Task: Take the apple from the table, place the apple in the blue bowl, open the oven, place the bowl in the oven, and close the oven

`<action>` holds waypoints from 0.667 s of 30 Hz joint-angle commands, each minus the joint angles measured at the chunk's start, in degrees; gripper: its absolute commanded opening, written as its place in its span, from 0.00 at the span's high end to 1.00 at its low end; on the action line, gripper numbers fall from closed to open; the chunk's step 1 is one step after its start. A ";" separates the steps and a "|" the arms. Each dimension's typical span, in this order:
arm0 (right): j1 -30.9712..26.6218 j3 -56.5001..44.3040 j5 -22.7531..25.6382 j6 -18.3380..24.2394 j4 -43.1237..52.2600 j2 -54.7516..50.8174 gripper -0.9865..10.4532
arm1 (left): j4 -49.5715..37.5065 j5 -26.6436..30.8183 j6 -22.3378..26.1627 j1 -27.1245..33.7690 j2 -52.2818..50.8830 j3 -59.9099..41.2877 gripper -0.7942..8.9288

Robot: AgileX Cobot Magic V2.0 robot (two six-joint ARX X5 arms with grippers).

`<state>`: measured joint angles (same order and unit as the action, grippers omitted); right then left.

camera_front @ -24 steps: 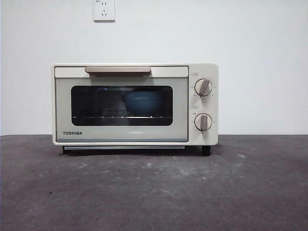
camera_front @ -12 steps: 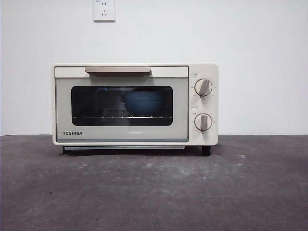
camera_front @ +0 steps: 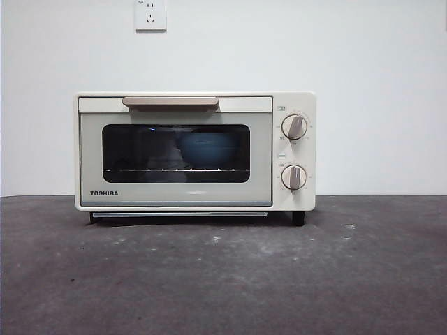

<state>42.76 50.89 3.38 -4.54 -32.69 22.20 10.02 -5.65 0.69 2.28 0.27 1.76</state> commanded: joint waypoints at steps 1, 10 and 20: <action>-6.93 -2.19 -4.20 3.13 2.64 -0.02 0.91 | 0.15 0.13 -0.17 0.07 -0.09 -1.36 0.91; -31.45 -20.70 -18.49 4.13 19.39 -9.66 0.91 | 0.15 0.13 -0.17 0.07 -0.11 -1.36 0.91; -41.24 -38.95 -17.88 4.09 31.08 -21.03 0.91 | 0.15 0.11 -0.17 0.07 -0.09 -1.36 0.91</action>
<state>1.54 12.73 -14.61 -0.99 -2.68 1.52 10.02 -5.67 0.69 2.28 0.27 1.76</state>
